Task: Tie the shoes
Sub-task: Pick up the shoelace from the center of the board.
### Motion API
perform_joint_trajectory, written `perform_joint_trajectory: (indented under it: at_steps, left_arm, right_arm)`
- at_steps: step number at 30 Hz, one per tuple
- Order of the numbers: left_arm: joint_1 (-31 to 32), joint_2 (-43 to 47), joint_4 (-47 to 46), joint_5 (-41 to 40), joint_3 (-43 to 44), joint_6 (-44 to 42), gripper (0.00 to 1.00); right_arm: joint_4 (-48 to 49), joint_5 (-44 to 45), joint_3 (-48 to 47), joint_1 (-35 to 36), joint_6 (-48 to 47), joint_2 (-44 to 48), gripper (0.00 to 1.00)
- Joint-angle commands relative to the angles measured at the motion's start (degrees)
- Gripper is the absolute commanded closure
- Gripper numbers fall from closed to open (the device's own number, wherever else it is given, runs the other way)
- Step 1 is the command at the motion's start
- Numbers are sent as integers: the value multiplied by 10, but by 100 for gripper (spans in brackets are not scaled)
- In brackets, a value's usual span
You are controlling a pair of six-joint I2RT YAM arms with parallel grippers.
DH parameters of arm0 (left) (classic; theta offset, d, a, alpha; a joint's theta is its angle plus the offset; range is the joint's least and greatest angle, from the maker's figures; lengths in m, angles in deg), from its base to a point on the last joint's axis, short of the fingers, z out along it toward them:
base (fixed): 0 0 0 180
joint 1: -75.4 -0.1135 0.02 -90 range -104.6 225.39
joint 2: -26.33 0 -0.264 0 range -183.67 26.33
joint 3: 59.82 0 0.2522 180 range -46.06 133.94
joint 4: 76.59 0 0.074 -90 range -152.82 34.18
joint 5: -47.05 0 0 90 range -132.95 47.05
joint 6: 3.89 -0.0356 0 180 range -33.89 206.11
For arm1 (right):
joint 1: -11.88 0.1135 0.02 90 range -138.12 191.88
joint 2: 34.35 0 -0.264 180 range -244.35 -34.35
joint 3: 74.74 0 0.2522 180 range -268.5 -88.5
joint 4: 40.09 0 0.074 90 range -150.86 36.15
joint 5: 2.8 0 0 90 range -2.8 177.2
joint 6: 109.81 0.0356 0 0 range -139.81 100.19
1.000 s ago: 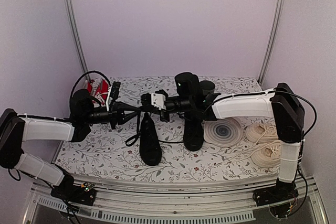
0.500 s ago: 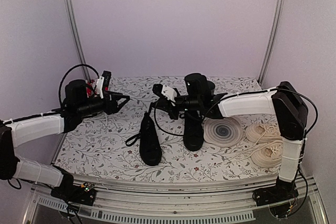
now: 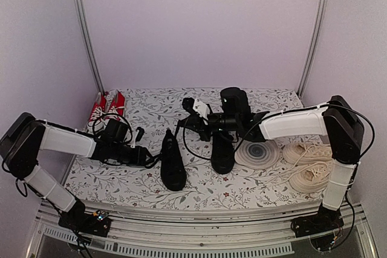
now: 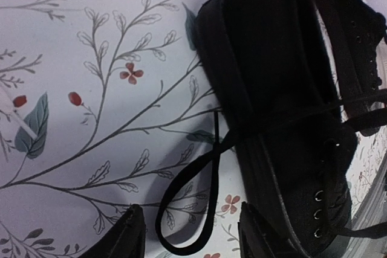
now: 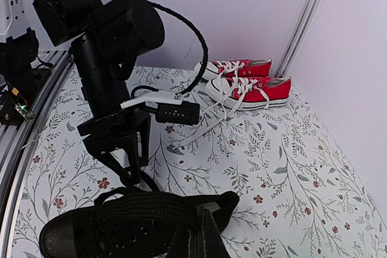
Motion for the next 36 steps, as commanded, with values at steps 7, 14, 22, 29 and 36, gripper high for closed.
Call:
perform_joint_trajectory:
  at_steps: [7, 14, 22, 29, 36]
  left_arm:
    - [30, -5, 44, -89, -10, -4, 51]
    - [55, -36, 69, -152, 0, -24, 69]
    - [66, -54, 49, -122, 4, -49, 100]
    - [100, 41, -25, -197, 37, -151, 100]
    - [137, 141, -64, -175, 35, -297, 100]
  right_arm:
    - [32, -18, 28, 1, -2, 30, 99]
    - [51, -21, 50, 2, 0, 43, 99]
    - [40, -34, 32, 0, 23, 30, 99]
    - [35, -73, -27, -4, 101, -1, 99]
    - [35, -95, -131, -17, 246, -86, 99]
